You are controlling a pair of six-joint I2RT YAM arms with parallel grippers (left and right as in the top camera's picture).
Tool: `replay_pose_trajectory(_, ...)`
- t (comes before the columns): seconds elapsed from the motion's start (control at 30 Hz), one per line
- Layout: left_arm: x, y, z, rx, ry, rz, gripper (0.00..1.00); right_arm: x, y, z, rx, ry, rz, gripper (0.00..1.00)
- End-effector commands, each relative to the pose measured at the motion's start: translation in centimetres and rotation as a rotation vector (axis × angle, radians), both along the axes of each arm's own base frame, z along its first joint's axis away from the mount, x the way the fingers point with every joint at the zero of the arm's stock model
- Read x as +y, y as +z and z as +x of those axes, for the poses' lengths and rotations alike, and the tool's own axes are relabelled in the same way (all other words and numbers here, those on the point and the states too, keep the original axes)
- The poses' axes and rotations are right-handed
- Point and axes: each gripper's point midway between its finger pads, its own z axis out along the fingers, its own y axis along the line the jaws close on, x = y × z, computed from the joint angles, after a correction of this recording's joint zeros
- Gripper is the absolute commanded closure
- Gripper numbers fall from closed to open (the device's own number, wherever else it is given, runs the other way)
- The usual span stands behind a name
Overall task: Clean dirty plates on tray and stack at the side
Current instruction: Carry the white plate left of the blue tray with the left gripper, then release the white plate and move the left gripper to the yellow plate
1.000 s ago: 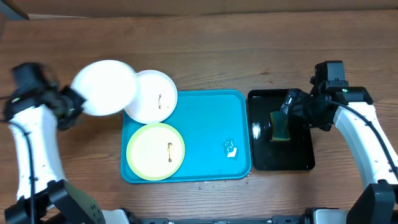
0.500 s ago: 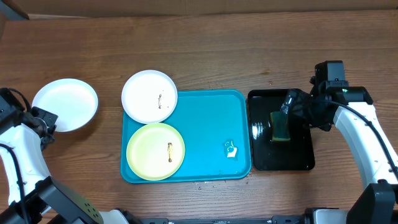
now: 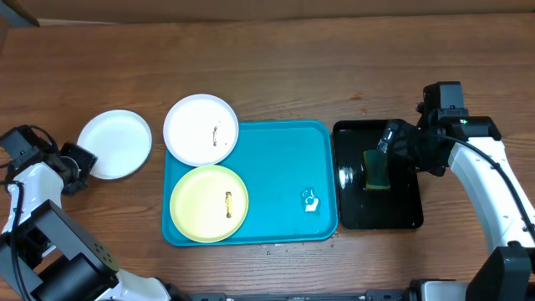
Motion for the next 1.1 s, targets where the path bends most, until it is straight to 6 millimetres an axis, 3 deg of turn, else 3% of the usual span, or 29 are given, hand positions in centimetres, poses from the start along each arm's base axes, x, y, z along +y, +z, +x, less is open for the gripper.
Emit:
replay_pose_trajectory(0.0, -1.8, 0.9, 1.4, -0.074, -0.151, -0.033, 0.07, 0.1, -0.1, 0.0, 0.001, -0.006, 0.008, 0.00)
replay_pose_trajectory(0.1, -3.7, 2.4, 2.5, -0.148, -0.231, -0.116, 0.03, 0.1, -0.1, 0.0, 0.001, -0.006, 0.008, 0.00)
replay_pose_trajectory(0.27, -8.2, 6.4, 2.9, -0.240, -0.324, -0.289, 0.15, 0.1, -0.1, 0.0, 0.001, -0.006, 0.008, 0.00)
replay_pose_trajectory(0.33, -10.3, 7.6, 1.8, -0.215, -0.359, -0.313, 0.21, 0.1, -0.1, 0.0, 0.001, -0.006, 0.008, 0.00)
replay_pose_trajectory(0.4, -12.4, 8.7, 0.7, -0.186, -0.421, -0.308, 0.32, 0.1, -0.1, 0.0, 0.001, -0.006, 0.008, 0.00)
replay_pose_trajectory(0.53, -17.5, 10.2, -2.1, -0.078, -0.566, -0.277, 0.41, 0.1, -0.1, 0.0, 0.001, -0.006, 0.008, 0.00)
replay_pose_trajectory(0.67, -22.1, 10.7, -4.6, 0.049, -0.720, -0.197, 0.55, 0.1, -0.1, 0.0, 0.001, -0.006, 0.008, 0.00)
replay_pose_trajectory(0.83, -23.4, 9.4, -6.9, 0.283, -0.689, -0.008, 0.72, 0.1, -0.1, 0.0, 0.001, -0.006, 0.008, 0.00)
replay_pose_trajectory(0.93, -23.4, 8.4, -7.7, 0.367, -0.634, 0.099, 0.61, 0.1, -0.1, 0.0, 0.001, -0.006, 0.008, 0.00)
replay_pose_trajectory(1.07, -22.4, 6.7, -9.0, 0.452, -0.546, 0.218, 0.57, 0.1, -0.1, 0.0, 0.001, -0.006, 0.008, 0.00)
